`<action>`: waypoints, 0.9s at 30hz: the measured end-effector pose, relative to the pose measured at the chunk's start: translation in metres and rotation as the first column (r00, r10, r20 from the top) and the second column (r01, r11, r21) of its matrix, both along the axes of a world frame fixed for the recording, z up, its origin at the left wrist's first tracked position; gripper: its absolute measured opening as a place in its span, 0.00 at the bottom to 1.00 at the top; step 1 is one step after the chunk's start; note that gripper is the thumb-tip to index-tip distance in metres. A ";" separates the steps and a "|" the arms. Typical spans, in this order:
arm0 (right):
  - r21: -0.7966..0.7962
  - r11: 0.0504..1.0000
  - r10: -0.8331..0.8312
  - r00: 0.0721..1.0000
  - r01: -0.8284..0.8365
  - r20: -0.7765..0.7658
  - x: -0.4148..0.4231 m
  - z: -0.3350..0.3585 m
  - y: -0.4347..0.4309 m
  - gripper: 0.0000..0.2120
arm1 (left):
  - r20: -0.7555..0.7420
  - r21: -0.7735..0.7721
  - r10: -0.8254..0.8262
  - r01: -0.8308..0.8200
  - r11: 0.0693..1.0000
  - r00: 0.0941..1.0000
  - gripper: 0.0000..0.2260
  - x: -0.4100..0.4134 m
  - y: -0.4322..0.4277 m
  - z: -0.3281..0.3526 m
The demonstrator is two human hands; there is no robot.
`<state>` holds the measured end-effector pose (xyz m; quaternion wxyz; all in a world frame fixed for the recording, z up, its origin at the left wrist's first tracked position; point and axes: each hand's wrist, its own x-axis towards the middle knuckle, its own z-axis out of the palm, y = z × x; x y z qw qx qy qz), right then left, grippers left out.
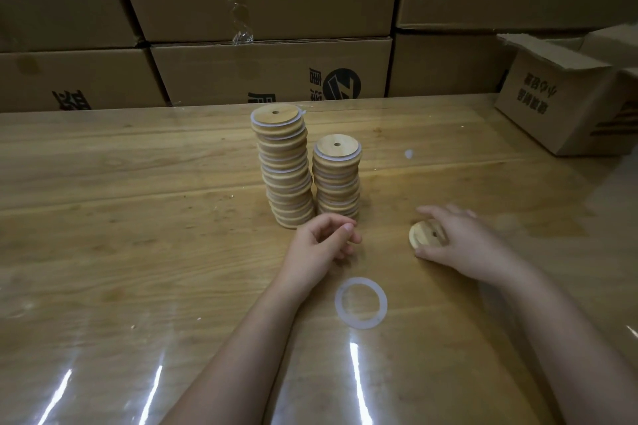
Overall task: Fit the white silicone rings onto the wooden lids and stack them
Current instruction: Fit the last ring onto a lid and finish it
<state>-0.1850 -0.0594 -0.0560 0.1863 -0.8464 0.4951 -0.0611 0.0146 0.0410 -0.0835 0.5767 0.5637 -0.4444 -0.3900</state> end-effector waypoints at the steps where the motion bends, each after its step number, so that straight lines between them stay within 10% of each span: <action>1: 0.005 1.000 0.012 0.998 -0.013 0.063 0.003 -0.001 0.003 0.31 | 0.008 -0.003 0.005 -0.005 1.000 1.000 0.05 -0.001 0.000 0.000; 10: -0.360 0.917 0.319 0.859 -0.173 0.401 0.048 -0.014 0.040 0.25 | 0.059 0.002 -0.116 0.116 0.993 0.992 0.08 -0.004 0.000 -0.003; 16: -0.275 0.961 0.193 0.762 -0.021 0.618 0.043 -0.017 0.038 0.13 | -0.088 -0.017 0.103 -0.105 0.994 0.991 0.04 0.003 -0.003 -0.004; 22: -0.045 0.936 0.350 0.907 -0.350 0.235 0.037 -0.026 0.038 0.16 | -0.143 -0.034 0.183 -0.189 0.981 0.973 0.05 0.005 -0.004 -0.004; 27: -0.061 0.907 0.416 0.865 -0.417 0.279 0.042 -0.023 0.047 0.03 | -0.151 -0.068 0.173 -0.185 0.980 0.973 0.06 0.003 -0.002 -0.002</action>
